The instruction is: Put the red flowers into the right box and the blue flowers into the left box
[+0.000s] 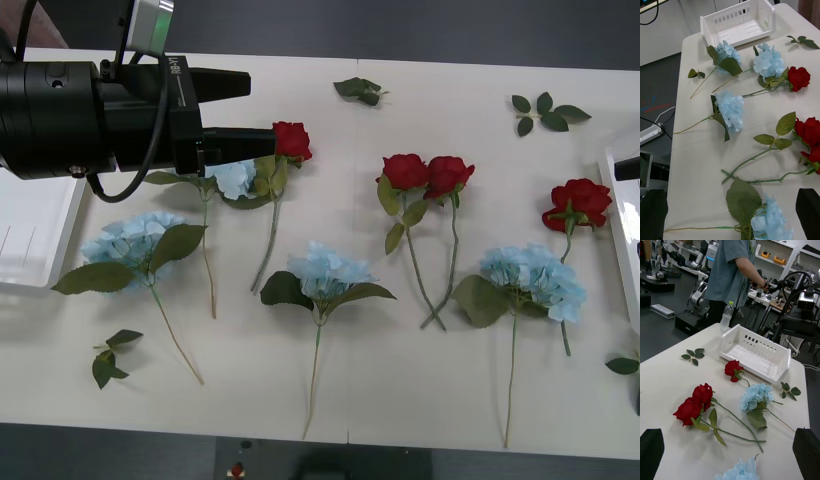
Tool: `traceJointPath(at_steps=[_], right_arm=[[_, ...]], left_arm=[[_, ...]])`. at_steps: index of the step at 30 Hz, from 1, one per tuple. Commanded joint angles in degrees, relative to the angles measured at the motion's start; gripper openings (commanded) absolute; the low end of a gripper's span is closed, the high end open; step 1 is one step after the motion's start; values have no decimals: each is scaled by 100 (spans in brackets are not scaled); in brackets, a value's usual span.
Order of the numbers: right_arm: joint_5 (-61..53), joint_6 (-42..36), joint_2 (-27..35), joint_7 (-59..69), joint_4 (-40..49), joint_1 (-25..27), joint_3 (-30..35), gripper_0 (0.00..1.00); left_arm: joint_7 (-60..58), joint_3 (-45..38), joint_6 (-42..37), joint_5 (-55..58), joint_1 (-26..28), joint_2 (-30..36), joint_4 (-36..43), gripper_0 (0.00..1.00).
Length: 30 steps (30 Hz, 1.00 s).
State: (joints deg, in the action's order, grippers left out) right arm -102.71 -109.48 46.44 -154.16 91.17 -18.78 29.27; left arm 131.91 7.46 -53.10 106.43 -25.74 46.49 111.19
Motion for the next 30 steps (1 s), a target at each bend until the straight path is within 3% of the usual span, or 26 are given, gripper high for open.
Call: traceJointPath(at_steps=[1,6,12,17,21,26,30], right_arm=[[67,-47,-205,-84,15,33,-194,100],[155,-29,-205,-84,-3,-125,-317,100],[234,-12,-205,-84,-3,-196,-299,100],[436,32,-126,-84,50,-249,-299,100],[638,173,23,-84,173,-249,-299,100],[919,349,182,-61,182,-249,-299,100],[1297,507,278,712,190,-240,-273,100]], left_arm=[[204,124,-16,106,395,-53,104,100],[-209,54,-16,809,447,70,122,100],[-2371,-298,-332,783,588,730,614,100],[-4718,-974,-912,-114,1124,1081,1273,100],[-6265,-1387,-1914,-958,1326,1108,1642,100],[-7610,-1387,-2600,-1669,1484,1099,1889,100],[-8515,-1141,-2969,-2109,1599,1081,1959,100]])
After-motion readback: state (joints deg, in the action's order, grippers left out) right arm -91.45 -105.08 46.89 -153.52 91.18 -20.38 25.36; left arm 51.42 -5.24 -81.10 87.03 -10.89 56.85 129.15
